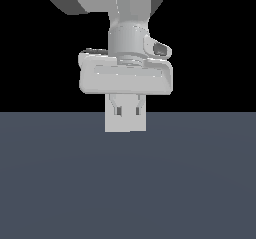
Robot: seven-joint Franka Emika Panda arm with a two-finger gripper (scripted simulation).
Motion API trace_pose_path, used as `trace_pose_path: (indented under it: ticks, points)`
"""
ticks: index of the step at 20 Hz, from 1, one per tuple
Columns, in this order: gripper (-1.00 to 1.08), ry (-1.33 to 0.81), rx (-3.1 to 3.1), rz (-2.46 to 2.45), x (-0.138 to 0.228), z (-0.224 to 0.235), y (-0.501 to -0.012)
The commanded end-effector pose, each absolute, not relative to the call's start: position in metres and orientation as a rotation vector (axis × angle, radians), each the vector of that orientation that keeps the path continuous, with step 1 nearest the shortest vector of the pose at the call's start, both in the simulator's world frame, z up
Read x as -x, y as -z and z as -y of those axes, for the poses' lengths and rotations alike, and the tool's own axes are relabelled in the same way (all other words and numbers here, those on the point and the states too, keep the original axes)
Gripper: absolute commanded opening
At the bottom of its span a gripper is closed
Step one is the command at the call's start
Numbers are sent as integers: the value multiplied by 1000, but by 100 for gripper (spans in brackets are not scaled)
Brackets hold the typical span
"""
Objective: Plug the charger into the wall socket.
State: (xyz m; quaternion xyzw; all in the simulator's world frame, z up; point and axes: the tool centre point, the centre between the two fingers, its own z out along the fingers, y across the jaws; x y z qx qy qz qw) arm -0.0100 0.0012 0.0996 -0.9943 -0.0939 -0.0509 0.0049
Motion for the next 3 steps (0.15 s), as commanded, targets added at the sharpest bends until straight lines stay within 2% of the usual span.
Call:
trace_pose_path:
  ticks: [1, 3]
  points:
    - [-100, 161, 3114, 294, 9, -1, -100]
    - [-100, 161, 3114, 294, 9, -1, -100]
